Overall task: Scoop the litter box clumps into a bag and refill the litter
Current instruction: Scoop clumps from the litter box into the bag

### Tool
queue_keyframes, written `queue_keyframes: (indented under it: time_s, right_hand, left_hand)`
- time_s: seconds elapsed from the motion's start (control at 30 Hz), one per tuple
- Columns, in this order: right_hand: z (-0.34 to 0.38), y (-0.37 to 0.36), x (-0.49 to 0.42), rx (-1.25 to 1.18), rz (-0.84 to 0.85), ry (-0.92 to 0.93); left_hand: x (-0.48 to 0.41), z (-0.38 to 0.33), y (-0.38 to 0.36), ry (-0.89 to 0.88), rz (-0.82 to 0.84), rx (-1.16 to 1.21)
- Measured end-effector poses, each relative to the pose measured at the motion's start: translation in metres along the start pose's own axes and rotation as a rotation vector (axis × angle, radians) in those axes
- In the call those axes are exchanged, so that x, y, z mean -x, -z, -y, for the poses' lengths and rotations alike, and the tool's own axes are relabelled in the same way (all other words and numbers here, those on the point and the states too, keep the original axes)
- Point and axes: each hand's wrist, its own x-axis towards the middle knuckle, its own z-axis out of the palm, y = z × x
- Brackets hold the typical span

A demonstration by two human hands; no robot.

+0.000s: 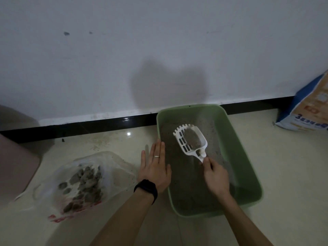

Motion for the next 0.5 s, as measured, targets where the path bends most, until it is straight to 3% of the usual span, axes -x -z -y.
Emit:
queue_keyframes:
  time_s: [0.5]
  right_hand:
    - [-0.008,0.022,0.013,0.114,-0.037,0.032]
  left_hand:
    - [-0.003,0.004,0.006,-0.045,0.072,-0.092]
